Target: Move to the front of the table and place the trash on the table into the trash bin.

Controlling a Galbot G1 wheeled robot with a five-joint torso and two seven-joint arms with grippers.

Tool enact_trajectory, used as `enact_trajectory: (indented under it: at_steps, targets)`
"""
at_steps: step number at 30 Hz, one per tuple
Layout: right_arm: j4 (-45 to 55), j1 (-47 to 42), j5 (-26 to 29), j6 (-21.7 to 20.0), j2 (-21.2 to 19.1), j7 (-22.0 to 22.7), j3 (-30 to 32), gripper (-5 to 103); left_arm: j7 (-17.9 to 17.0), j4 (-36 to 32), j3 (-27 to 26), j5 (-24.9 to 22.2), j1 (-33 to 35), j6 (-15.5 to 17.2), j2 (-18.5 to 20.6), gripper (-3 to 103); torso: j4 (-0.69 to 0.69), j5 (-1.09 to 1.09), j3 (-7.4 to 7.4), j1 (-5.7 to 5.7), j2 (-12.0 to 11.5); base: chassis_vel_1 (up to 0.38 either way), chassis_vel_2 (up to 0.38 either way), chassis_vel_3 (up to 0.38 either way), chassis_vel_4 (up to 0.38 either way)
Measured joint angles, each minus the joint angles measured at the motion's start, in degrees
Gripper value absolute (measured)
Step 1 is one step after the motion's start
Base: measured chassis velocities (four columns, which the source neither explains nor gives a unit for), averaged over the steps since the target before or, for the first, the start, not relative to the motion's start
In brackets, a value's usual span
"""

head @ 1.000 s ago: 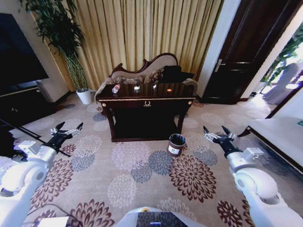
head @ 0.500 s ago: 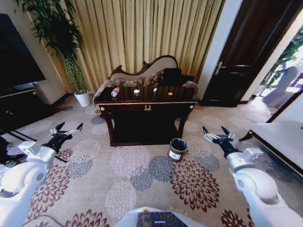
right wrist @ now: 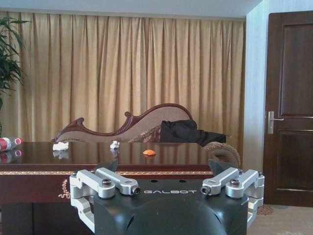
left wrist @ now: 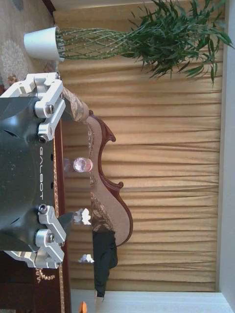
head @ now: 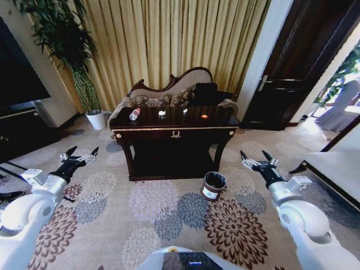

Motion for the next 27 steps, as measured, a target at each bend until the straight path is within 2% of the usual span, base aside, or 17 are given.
enact_trajectory:
  at_steps: [27]
  targets:
    - [-1.0,0.35,-0.52,0.46,0.52,-1.24,-0.28,100,0.39,0.27,0.43,0.08,-0.12,-0.33,-0.07,100,-0.01,-0.02,0.0,0.0,0.0,-0.139,0.132,0.131,-0.144]
